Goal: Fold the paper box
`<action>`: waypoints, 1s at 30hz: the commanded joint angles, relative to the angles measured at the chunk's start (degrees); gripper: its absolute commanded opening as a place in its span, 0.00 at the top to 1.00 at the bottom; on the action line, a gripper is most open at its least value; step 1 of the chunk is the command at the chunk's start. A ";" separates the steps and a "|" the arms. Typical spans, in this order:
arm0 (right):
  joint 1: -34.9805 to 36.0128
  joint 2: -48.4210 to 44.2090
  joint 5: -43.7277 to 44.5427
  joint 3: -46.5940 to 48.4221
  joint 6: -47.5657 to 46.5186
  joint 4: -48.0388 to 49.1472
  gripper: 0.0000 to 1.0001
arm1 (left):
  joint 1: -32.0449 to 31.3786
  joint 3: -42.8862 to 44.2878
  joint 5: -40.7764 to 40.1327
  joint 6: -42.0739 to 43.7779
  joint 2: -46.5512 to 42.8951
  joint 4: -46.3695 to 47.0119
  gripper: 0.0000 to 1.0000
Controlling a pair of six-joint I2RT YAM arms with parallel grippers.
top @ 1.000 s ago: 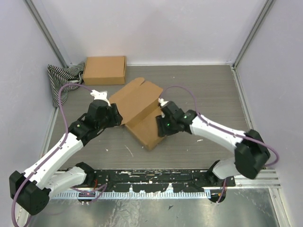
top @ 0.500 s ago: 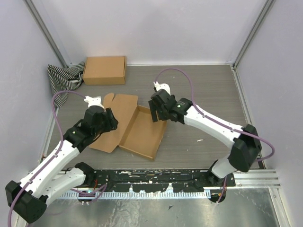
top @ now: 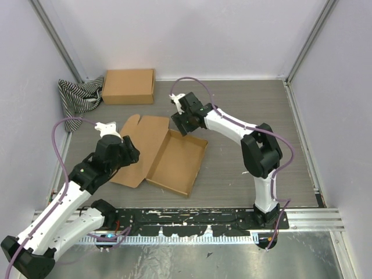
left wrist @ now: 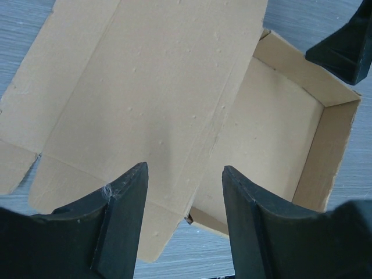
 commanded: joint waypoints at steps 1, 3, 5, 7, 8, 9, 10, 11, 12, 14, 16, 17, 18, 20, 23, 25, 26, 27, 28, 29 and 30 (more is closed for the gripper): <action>0.77 1.55 -6.63 5.24 -3.67 2.05 0.32 | -0.01 -0.09 -1.18 -0.98 -0.23 -2.58 0.39; 0.75 1.21 -7.10 4.42 -3.46 2.67 0.33 | -0.01 0.03 -1.22 -1.22 -0.06 -2.50 0.39; 0.72 1.23 -9.00 3.72 -3.53 3.35 0.33 | 0.00 -0.12 -1.14 -1.34 0.24 -1.92 0.40; 0.72 2.17 -9.96 3.84 -3.39 3.32 0.36 | -0.05 -0.24 -0.99 -1.43 0.96 -1.43 0.40; 0.73 3.09 -10.32 3.99 -3.26 3.37 0.37 | -0.05 -0.12 -0.92 -1.39 1.45 -1.32 0.39; 0.77 3.90 -10.48 4.19 -3.01 3.35 0.40 | -0.03 -0.02 -0.87 -1.35 1.97 -1.26 0.40; 0.74 4.77 -10.37 4.58 -2.54 3.35 0.44 | -0.01 0.03 -0.79 -1.28 2.54 -1.14 0.39; 0.60 5.68 -10.34 4.89 -1.95 3.12 0.49 | -0.01 0.08 -0.64 -1.19 3.04 -0.80 0.39; 0.39 6.54 -10.23 5.22 -1.22 2.84 0.55 | -0.01 0.16 -0.53 -1.10 3.62 -0.44 0.40; -0.48 7.41 -10.06 4.66 1.04 2.74 0.62 | 0.00 0.49 -0.41 -1.00 4.90 0.38 0.39; -1.89 7.01 -9.80 2.84 3.77 2.99 0.69 | 0.00 1.12 -0.41 -0.91 6.44 1.41 0.39; -2.85 6.40 -9.50 1.20 4.91 3.04 0.74 | -0.01 1.71 -0.30 -0.78 7.92 1.82 0.39; -3.88 5.35 -8.78 -0.53 6.29 3.12 0.79 | -0.01 2.47 -0.26 -0.67 9.18 2.12 0.39; -5.95 2.11 -6.79 -5.50 8.29 3.18 0.83 | -0.01 4.45 -0.30 -0.09 12.06 2.66 0.39; -8.37 -4.71 -1.99 -15.21 10.96 3.48 0.86 | 0.04 8.32 -1.00 0.95 16.57 3.48 0.39; -8.83 -9.20 1.25 -21.35 12.92 3.48 0.86 | 0.00 10.78 -2.21 1.81 19.71 4.00 0.38; -8.79 -11.24 1.65 -24.39 13.57 3.46 0.86 | 0.08 12.13 -2.99 2.39 21.33 4.15 0.38; -8.78 -13.25 1.25 -27.16 14.52 3.63 0.86 | 0.17 13.53 -3.56 3.10 23.23 4.35 0.37; -8.78 -15.14 0.95 -29.59 16.03 3.89 0.87 | 0.49 15.08 -3.70 3.66 25.31 4.25 0.37; -8.78 -17.93 0.72 -32.15 18.02 4.23 0.88 | 0.94 16.96 -3.40 4.29 27.41 3.72 0.37; -8.71 -20.01 0.23 -34.48 19.83 4.88 0.91 | 1.47 18.40 -3.11 4.62 29.53 3.43 0.37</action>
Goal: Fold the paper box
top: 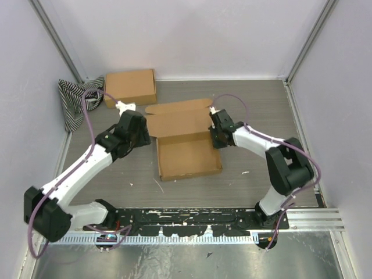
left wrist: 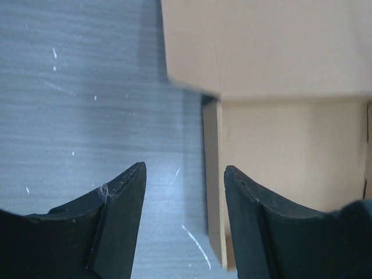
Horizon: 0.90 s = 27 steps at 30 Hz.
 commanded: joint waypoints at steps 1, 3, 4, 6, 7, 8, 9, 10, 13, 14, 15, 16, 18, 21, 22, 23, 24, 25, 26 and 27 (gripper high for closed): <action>1.25 -8.63 1.91 -10.63 8.93 -1.53 0.93 | 2.04 7.44 -0.70 3.16 8.51 1.44 0.37; 1.26 -12.63 3.49 -13.74 12.30 -0.98 0.95 | 4.01 9.02 0.64 2.89 13.15 2.21 0.37; 1.26 -14.27 3.19 -14.69 12.96 -0.44 0.95 | 5.60 9.04 1.81 2.95 14.40 3.74 0.37; 1.38 -16.18 1.81 -15.34 13.83 -0.07 0.95 | 8.18 9.21 6.30 2.83 17.35 7.22 0.34; 1.47 -16.81 1.74 -15.24 14.29 -0.17 0.94 | 9.40 10.49 8.73 2.58 19.13 7.11 0.34; 1.56 -17.17 1.47 -14.93 14.61 -0.27 0.93 | 10.29 11.70 10.41 2.34 21.03 6.47 0.34; 1.64 -17.60 1.48 -14.56 14.89 -0.66 0.90 | 10.77 12.92 11.15 2.05 22.67 5.75 0.34; 1.81 -18.02 1.26 -14.12 15.10 -1.00 0.89 | 10.96 13.58 11.63 1.91 24.14 5.49 0.34; 2.07 -20.07 -1.62 -12.90 15.40 -1.26 0.81 | 11.13 14.26 12.91 1.11 27.17 6.36 0.34; 2.17 -20.76 -1.91 -12.27 15.47 -1.75 0.74 | 11.15 14.29 13.57 0.78 27.89 7.26 0.34; 2.22 -21.69 -1.65 -11.64 15.47 -2.76 0.66 | 11.22 14.40 13.97 0.23 28.55 8.01 0.34; 2.22 -22.26 -0.88 -10.99 15.41 -3.37 0.56 | 11.31 14.57 14.43 -0.06 29.29 8.90 0.34; 2.22 -24.26 2.06 -9.29 15.26 -5.73 0.40 | 11.76 15.45 16.07 -0.61 30.80 10.53 0.34; 1.67 -26.00 9.72 -6.57 15.14 -7.32 0.15 | 12.35 18.38 17.88 -0.55 34.49 10.88 0.34; 0.86 -25.80 12.00 -5.47 14.64 -7.33 0.10 | 12.53 19.83 18.17 -0.44 35.69 10.09 0.34; -0.62 -25.16 13.00 -3.76 14.12 -7.25 0.06 | 12.68 20.94 18.37 -0.23 36.89 9.80 0.34; -2.68 -23.92 13.07 -2.36 13.31 -7.07 0.05 | 12.80 21.84 18.73 -0.16 37.91 9.67 0.34; -4.82 -22.19 12.28 -0.81 12.37 -6.67 0.05 | 12.89 22.57 19.37 -0.15 38.97 9.70 0.34; -6.99 -20.32 11.01 0.17 11.65 -6.17 0.04 | 13.06 23.32 20.56 -0.19 40.11 9.60 0.35; -9.02 -18.25 8.01 2.03 10.74 -5.48 0.05 | 13.22 24.29 21.34 -0.30 41.13 9.15 0.35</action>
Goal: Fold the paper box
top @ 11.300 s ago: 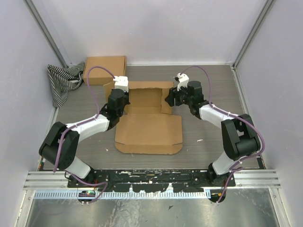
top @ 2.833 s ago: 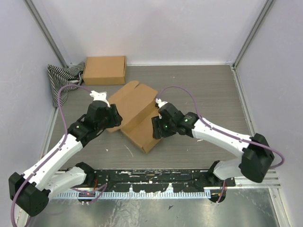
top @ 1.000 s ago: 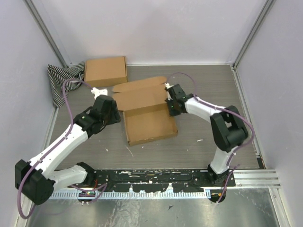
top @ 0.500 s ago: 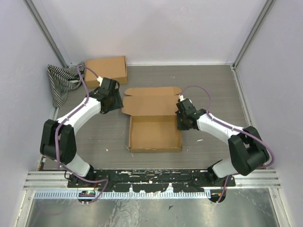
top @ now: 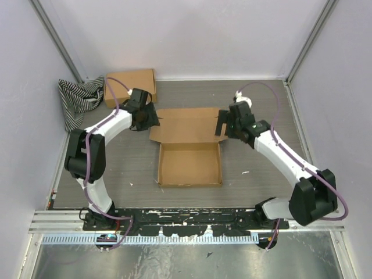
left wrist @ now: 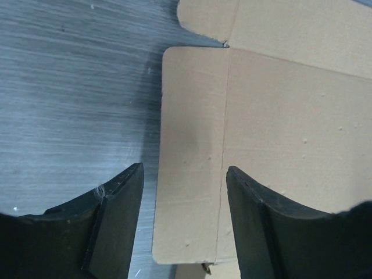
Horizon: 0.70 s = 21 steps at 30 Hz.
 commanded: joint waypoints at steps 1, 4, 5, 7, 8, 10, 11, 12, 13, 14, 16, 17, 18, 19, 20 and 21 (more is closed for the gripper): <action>-7.92 6.68 -0.96 6.97 -3.49 2.73 0.05 | 0.78 4.89 4.66 -0.28 4.00 0.07 0.36; -12.03 12.69 -5.25 10.12 -5.20 4.25 0.09 | 0.74 6.97 5.54 -0.04 6.66 -0.85 0.36; -13.31 14.52 -7.11 10.70 -5.51 4.57 0.11 | 0.80 7.59 5.67 0.02 7.30 -1.19 0.37; -15.96 17.50 -11.45 11.13 -6.19 6.24 0.15 | 0.85 8.21 6.19 0.00 8.43 -1.35 0.37; -16.91 18.95 -14.07 11.10 -6.31 7.21 0.17 | 0.87 8.27 6.60 -0.08 8.95 -1.12 0.37; -18.29 22.00 -20.18 11.12 -6.79 9.22 0.22 | 0.97 8.71 7.37 -0.11 10.02 -0.71 0.38; -18.65 23.26 -22.98 11.42 -7.00 9.90 0.27 | 1.03 9.06 7.59 -0.06 10.52 -0.87 0.38; -18.70 24.17 -25.06 11.76 -7.20 10.58 0.29 | 1.07 9.53 7.73 0.02 10.84 -1.05 0.38; -18.71 25.05 -26.90 12.12 -7.26 11.26 0.31 | 1.11 9.74 7.92 0.07 11.00 -1.06 0.39; -18.71 25.85 -28.72 12.44 -7.29 11.68 0.34 | 1.23 9.88 8.08 0.07 11.02 -0.92 0.39; -18.71 26.88 -31.42 12.98 -6.89 12.41 0.38 | 1.29 9.87 8.57 -0.09 10.87 -0.37 0.39; -18.71 27.21 -32.40 13.34 -6.74 12.51 0.40 | 1.30 9.81 9.01 -0.22 10.73 0.15 0.39; -18.71 27.56 -33.20 13.65 -6.64 12.45 0.41 | 1.27 9.84 9.59 -0.39 10.68 0.60 0.40; -18.71 27.94 -34.11 14.09 -6.61 12.25 0.43 | 1.27 10.08 10.11 -0.52 10.79 0.75 0.41; -18.58 28.38 -34.87 14.37 -6.57 12.19 0.45 | 1.25 10.35 10.60 -0.65 10.94 0.73 0.42; -18.42 28.59 -35.60 14.58 -6.54 12.18 0.48 | 1.23 10.58 11.00 -0.66 11.08 0.84 0.43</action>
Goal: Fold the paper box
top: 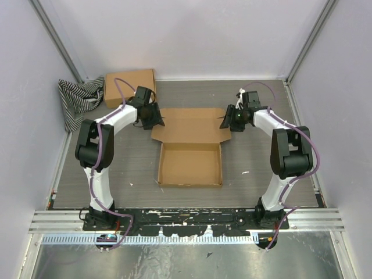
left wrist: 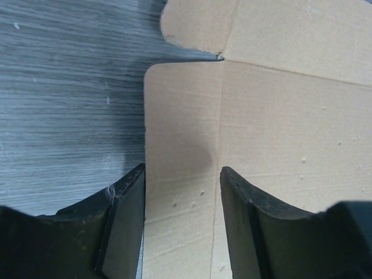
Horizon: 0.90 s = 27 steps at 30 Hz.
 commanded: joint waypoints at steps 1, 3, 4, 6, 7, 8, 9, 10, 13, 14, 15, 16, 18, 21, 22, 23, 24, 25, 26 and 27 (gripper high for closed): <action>0.72 0.05 -7.37 4.02 -0.48 3.59 0.50 | 0.24 2.53 3.48 -0.54 0.09 1.24 0.43; 1.46 -0.01 -7.06 4.56 -0.63 3.03 0.55 | 0.28 2.54 4.17 -0.79 0.04 1.57 0.45; 1.91 -0.30 -6.47 4.80 -0.72 2.69 0.57 | 0.24 2.61 4.30 -0.89 -0.04 1.65 0.46; 2.98 -0.50 -5.30 5.42 -1.17 1.74 0.58 | 0.23 2.82 4.78 -1.03 -0.15 1.76 0.46; 3.48 -0.41 -4.56 6.08 -1.56 1.03 0.58 | 0.28 2.97 4.99 -1.03 -0.20 1.76 0.46; 4.04 -0.26 -3.52 6.73 -1.85 0.20 0.58 | 0.25 3.16 5.12 -1.03 -0.23 1.76 0.47; 4.57 -0.09 -2.53 7.21 -2.05 -0.54 0.58 | 0.20 3.23 5.14 -0.96 -0.21 1.76 0.47; 4.92 0.27 -1.16 7.75 -2.21 -1.09 0.58 | 0.20 3.48 5.23 -0.88 -0.23 1.55 0.47; 5.91 1.59 0.55 9.14 -2.59 -2.55 0.59 | -0.18 4.21 4.97 -0.33 -0.35 0.94 0.48; 6.23 1.97 1.07 9.40 -2.70 -2.78 0.59 | -0.36 4.97 4.66 0.00 -0.33 0.28 0.48; 6.48 2.31 1.56 9.62 -2.77 -3.01 0.59 | -0.66 5.63 3.92 0.35 -0.25 -0.55 0.48; 6.81 2.67 2.24 9.83 -2.97 -3.26 0.59 | -0.86 6.42 3.25 1.18 -0.05 -1.44 0.48; 7.31 3.32 3.75 10.07 -3.27 -3.81 0.59 | -1.47 8.43 2.03 2.42 0.75 -3.56 0.48; 7.77 3.89 5.80 10.38 -3.61 -4.74 0.60 | -2.01 12.27 0.95 4.33 3.15 -7.88 0.49; 7.96 3.98 6.37 10.52 -3.78 -4.96 0.60 | -2.21 12.93 0.58 4.85 3.96 -8.48 0.49; 8.13 4.08 7.01 10.63 -3.94 -5.29 0.60 | -2.49 13.52 0.15 5.19 4.31 -8.99 0.49; 8.31 4.17 7.69 10.86 -4.06 -5.67 0.60 | -2.76 13.92 -0.39 5.47 4.54 -9.52 0.50; 8.49 4.18 8.39 11.07 -4.29 -6.07 0.60 | -3.05 14.37 -1.05 5.78 4.67 -9.84 0.50; 8.65 4.19 8.98 11.18 -4.42 -6.37 0.60 | -3.52 14.82 -1.78 6.16 4.78 -10.08 0.50; 8.76 4.19 9.29 11.17 -4.51 -6.56 0.61 | -3.95 15.27 -2.58 6.48 4.93 -10.37 0.50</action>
